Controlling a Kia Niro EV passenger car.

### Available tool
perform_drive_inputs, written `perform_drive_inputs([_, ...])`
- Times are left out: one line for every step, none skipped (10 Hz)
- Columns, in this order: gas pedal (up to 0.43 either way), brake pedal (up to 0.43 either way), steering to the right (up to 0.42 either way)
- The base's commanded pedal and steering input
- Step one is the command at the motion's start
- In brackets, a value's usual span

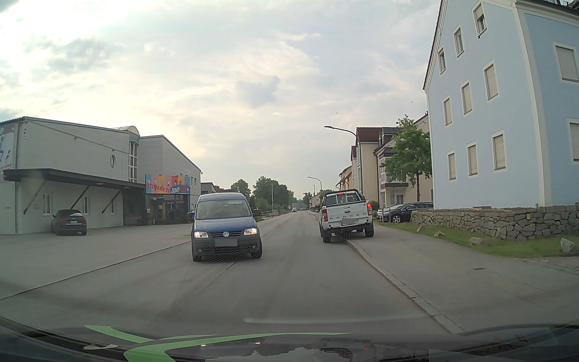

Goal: Follow the waypoints while adhering to traffic rules and regulations

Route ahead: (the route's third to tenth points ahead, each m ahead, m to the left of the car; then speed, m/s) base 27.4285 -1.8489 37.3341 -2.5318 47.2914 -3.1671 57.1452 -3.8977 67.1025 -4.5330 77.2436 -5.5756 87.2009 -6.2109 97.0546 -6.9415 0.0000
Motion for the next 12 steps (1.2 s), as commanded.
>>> perform_drive_inputs([0.0,0.274,-0.001])
perform_drive_inputs([0.0,0.274,-0.001])
perform_drive_inputs([0.0,0.274,-0.001])
perform_drive_inputs([0.0,0.274,-0.001])
perform_drive_inputs([0.0,0.274,-0.001])
perform_drive_inputs([0.0,0.274,-0.001])
perform_drive_inputs([0.0,0.274,-0.001])
perform_drive_inputs([0.0,0.274,-0.001])
perform_drive_inputs([0.0,0.274,-0.001])
perform_drive_inputs([0.0,0.274,-0.001])
perform_drive_inputs([0.0,0.274,-0.001])
perform_drive_inputs([0.0,0.274,-0.001])
